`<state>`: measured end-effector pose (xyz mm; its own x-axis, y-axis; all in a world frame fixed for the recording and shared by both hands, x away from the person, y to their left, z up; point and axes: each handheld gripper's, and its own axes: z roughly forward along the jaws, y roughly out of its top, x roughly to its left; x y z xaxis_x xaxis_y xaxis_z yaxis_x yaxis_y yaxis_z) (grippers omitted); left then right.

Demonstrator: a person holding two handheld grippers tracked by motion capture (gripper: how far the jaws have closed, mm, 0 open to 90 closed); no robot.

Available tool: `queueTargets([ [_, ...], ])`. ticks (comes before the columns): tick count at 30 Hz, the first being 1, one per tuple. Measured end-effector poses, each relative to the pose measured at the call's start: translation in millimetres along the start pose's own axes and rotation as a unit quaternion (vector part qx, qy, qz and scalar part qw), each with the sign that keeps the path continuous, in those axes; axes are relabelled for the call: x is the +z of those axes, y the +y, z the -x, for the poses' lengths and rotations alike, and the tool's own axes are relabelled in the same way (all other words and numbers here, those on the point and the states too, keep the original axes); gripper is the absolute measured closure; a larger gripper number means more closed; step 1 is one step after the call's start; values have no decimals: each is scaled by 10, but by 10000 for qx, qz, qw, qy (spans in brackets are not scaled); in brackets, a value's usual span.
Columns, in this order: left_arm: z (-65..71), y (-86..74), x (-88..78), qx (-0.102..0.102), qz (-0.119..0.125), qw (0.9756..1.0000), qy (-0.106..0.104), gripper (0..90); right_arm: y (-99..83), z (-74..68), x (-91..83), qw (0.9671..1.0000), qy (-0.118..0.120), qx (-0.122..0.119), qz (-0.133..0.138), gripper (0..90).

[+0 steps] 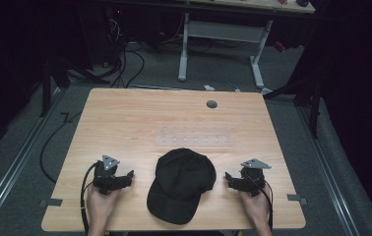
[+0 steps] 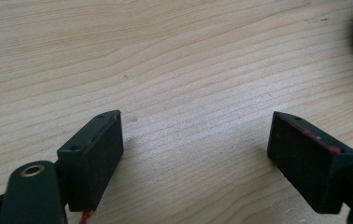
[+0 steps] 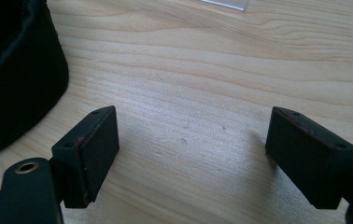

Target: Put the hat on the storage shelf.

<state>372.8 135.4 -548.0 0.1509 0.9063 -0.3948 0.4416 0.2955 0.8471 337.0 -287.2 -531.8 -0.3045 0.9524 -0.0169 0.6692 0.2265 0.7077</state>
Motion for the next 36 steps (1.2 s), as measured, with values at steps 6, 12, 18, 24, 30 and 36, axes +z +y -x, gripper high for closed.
queueTargets([
  [6,3,-1,0,-12,10,10000,11,188,0,-7,-1,10000,43,-47,5,181],
  [12,1,-1,0,0,5,10000,14,188,1,-12,1,9999,83,-96,7,181],
  [18,2,-1,0,-4,6,10000,14,188,2,-10,2,9998,126,-145,8,182],
  [24,2,-1,0,-2,7,10000,15,188,3,-11,2,9998,126,-129,9,183],
  [30,2,-1,0,-3,7,10000,14,188,6,-10,-9,9999,118,-118,-10,232],
  [36,2,0,0,-7,8,10000,13,188,14,1,-50,9998,111,-132,-89,318],
])
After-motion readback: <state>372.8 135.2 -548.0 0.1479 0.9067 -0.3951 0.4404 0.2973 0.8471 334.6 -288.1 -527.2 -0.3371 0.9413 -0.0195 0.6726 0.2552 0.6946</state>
